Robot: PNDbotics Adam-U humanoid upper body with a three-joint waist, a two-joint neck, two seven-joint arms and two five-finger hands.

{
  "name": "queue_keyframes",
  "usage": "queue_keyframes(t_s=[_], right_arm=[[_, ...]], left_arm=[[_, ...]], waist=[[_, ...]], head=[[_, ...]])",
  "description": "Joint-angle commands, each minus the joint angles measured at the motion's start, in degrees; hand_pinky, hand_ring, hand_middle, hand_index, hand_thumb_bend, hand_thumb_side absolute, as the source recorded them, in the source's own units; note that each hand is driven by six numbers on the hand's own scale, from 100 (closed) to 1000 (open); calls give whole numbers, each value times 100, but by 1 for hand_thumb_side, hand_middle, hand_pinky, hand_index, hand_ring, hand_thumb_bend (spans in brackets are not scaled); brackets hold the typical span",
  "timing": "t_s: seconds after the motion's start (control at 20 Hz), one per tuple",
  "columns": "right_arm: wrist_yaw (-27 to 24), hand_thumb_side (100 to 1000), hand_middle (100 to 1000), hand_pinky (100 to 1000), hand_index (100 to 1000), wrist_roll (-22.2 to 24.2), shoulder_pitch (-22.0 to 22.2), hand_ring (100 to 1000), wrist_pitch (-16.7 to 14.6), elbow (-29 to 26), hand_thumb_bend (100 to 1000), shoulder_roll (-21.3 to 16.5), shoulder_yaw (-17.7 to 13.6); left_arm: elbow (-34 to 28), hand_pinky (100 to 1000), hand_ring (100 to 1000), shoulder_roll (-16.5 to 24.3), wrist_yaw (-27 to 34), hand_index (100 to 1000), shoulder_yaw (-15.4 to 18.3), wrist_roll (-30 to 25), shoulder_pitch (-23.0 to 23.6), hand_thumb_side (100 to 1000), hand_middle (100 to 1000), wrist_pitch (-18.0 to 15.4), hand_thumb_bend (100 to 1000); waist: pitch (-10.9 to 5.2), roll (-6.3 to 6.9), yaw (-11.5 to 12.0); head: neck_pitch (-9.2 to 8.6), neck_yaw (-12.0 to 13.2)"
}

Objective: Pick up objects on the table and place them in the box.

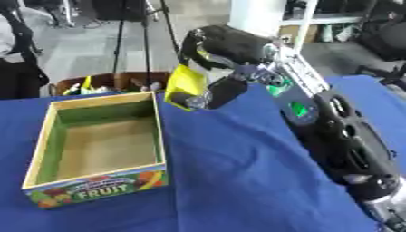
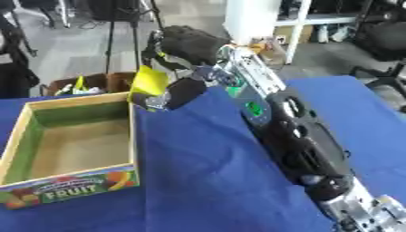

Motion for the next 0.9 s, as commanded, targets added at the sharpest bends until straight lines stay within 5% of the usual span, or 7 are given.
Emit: queue_keyframes(t_s=[0.05, 0.9], right_arm=[[-24, 761, 223, 544, 113, -18, -166, 725, -13, -114, 100, -25, 16], [288, 803, 202, 530, 107, 14, -459, 738, -203, 21, 100, 375, 392]], left_arm=[[-113, 295, 446, 147, 26, 560, 55, 22, -1, 660, 437, -5, 161], [-116, 295, 447, 136, 79, 559, 28, 3, -85, 658, 437, -24, 161]], waist=[[-135, 2, 47], [-28, -56, 498]], head=[[50, -100], [-35, -601]])
